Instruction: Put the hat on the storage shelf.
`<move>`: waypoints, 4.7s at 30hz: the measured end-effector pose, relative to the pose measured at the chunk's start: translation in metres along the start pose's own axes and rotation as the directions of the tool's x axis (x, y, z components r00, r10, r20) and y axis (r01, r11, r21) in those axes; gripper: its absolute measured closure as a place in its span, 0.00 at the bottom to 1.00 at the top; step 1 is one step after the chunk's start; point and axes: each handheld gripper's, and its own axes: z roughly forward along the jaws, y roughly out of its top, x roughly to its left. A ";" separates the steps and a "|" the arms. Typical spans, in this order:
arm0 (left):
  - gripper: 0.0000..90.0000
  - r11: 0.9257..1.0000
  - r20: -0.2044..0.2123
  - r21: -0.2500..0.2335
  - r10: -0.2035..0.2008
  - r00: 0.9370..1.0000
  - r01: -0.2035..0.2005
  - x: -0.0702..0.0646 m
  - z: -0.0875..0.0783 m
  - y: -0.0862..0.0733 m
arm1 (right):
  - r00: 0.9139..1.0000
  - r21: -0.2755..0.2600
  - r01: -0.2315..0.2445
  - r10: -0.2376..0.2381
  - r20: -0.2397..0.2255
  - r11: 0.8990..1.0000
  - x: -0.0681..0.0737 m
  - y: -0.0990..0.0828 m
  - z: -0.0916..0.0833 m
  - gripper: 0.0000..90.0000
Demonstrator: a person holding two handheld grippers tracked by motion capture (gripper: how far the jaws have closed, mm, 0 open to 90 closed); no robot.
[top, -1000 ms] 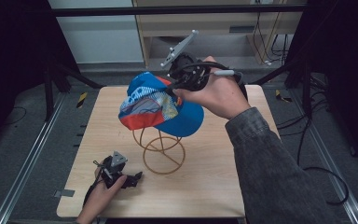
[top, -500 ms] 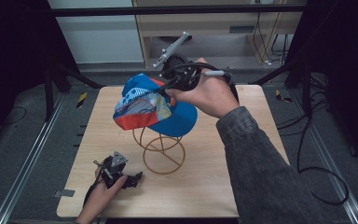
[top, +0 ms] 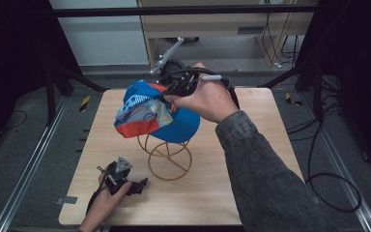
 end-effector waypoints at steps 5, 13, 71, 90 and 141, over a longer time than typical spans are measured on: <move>0.00 1.000 0.000 0.000 -0.001 1.000 0.001 0.000 0.000 0.000 | 1.000 0.006 0.003 -0.003 -0.004 1.000 0.002 0.001 0.008 1.00; 0.00 1.000 0.002 0.002 0.002 1.000 -0.002 0.000 0.000 0.000 | 1.000 0.018 0.007 -0.007 -0.019 1.000 0.005 0.003 0.019 1.00; 0.00 1.000 0.001 0.003 0.004 1.000 -0.004 0.000 0.000 0.000 | 0.999 0.040 -0.020 0.022 -0.037 0.999 0.006 -0.011 0.042 0.68; 0.00 1.000 0.002 0.001 0.003 1.000 -0.003 -0.001 0.000 0.000 | 0.999 0.039 -0.040 0.041 -0.031 0.998 0.007 -0.016 0.037 0.53; 0.00 1.000 0.005 0.001 0.005 1.000 -0.005 -0.001 0.000 0.000 | 0.995 -0.077 -0.067 0.072 0.064 0.995 0.020 -0.051 0.005 0.06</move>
